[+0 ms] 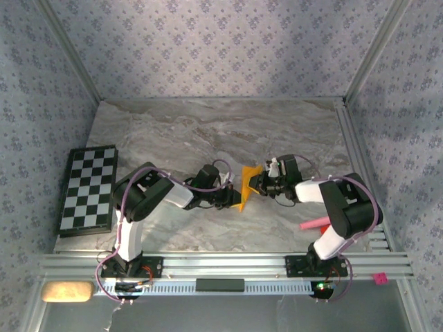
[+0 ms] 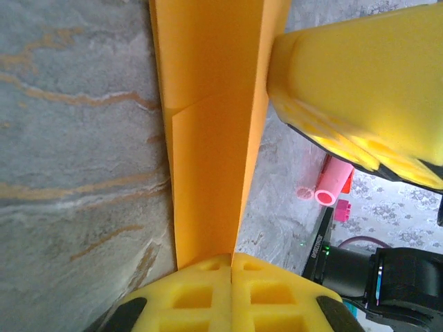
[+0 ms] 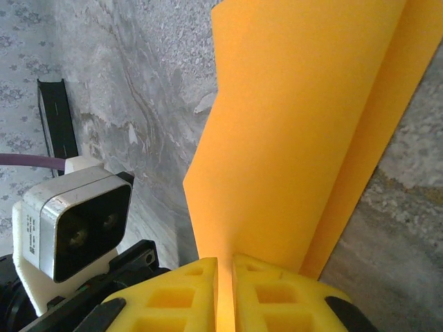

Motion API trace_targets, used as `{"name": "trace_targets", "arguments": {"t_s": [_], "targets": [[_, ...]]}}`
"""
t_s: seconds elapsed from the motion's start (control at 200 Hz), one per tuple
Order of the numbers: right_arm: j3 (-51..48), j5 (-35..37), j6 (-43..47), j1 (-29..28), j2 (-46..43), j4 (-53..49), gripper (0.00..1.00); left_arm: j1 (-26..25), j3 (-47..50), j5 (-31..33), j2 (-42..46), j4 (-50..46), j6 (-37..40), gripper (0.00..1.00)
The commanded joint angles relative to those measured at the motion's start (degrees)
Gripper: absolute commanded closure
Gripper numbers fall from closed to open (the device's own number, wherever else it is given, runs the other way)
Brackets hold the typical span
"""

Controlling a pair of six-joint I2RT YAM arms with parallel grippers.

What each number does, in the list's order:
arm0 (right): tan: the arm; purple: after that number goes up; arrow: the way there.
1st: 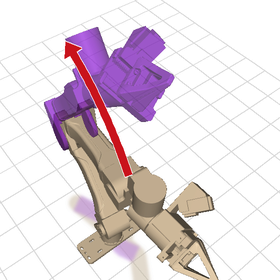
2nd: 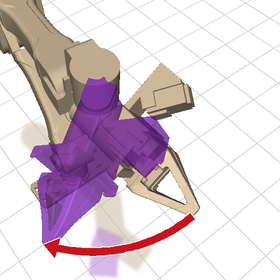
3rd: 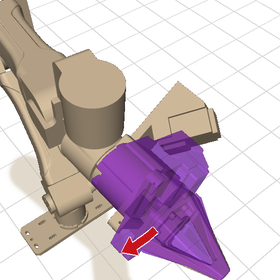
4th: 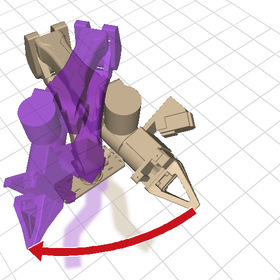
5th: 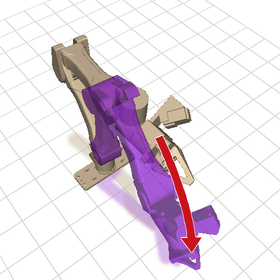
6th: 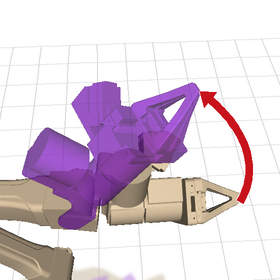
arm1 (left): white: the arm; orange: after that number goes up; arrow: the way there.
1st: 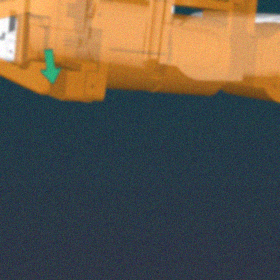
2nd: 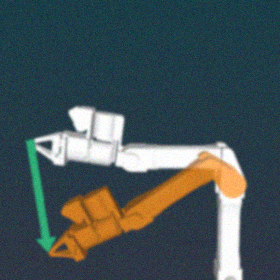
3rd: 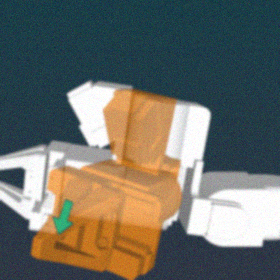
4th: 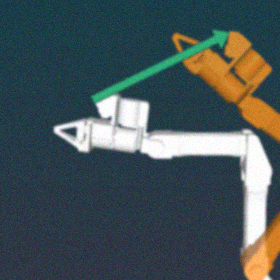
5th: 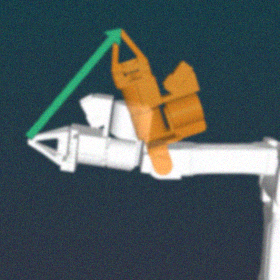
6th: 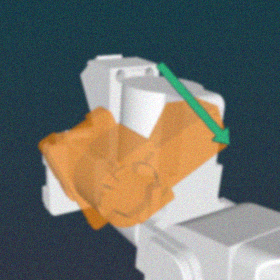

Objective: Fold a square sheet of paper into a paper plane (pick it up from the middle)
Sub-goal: Fold the wing for the fifth time at the center of the table.

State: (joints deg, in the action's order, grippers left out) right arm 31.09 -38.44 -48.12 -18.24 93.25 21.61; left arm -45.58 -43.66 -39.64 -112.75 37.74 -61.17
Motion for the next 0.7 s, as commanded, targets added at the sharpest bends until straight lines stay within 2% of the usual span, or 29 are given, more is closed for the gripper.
{"name": "trace_targets", "arguments": {"t_s": [0.0,0.695], "targets": [[1.24,-1.17,1.40,0.35,1.33,0.98,0.86,1.09,1.31,1.29,-2.30,-3.11,-0.66,1.00],[2.48,-0.43,1.20,0.77,5.52,0.74,0.84,1.66,2.44,3.40,-2.90,-6.77,-2.09,1.00]]}}
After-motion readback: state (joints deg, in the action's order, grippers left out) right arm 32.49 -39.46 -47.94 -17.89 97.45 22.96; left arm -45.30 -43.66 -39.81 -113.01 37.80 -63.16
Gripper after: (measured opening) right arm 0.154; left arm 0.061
